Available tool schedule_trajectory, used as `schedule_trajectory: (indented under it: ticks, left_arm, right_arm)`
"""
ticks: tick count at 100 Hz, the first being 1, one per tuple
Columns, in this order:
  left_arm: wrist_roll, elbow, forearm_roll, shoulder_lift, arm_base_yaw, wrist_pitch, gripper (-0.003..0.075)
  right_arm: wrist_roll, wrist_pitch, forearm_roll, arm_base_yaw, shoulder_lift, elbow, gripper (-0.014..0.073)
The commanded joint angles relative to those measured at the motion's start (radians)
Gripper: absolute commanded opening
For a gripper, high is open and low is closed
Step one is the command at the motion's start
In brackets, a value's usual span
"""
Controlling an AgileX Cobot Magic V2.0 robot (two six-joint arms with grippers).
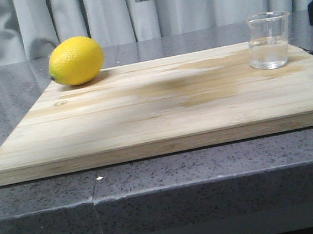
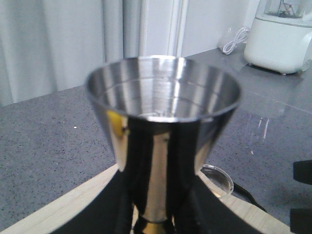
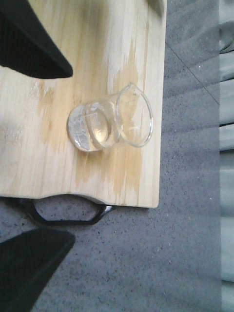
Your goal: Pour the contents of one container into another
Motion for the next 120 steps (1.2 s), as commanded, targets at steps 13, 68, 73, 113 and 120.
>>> schedule_trajectory:
  ticks: [13, 68, 73, 113, 120]
  left_arm:
    - [-0.008, -0.030, -0.017, -0.052, 0.000, -0.071, -0.0019]
    - [-0.008, -0.030, -0.017, -0.052, 0.000, -0.070, -0.0019]
    - [-0.008, -0.030, -0.017, -0.052, 0.000, -0.070, -0.0019]
    - [-0.008, -0.030, -0.015, -0.052, 0.000, -0.068, -0.0019]
    - [-0.008, -0.030, -0.015, -0.052, 0.000, -0.066, -0.0019]
  right_arm:
    - [-0.011, -0.247, -0.053, 0.002, 0.101, -0.023, 0.0575]
    - [-0.020, -0.590, -0.067, 0.002, 0.392, -0.026, 0.0574]
    - [-0.020, -0.611, -0.067, 0.002, 0.412, -0.026, 0.0574]
    - [-0.052, -0.668, -0.067, 0.002, 0.482, -0.064, 0.0574]
    - [-0.056, -0.666, -0.067, 0.002, 0.495, -0.081, 0.0574]
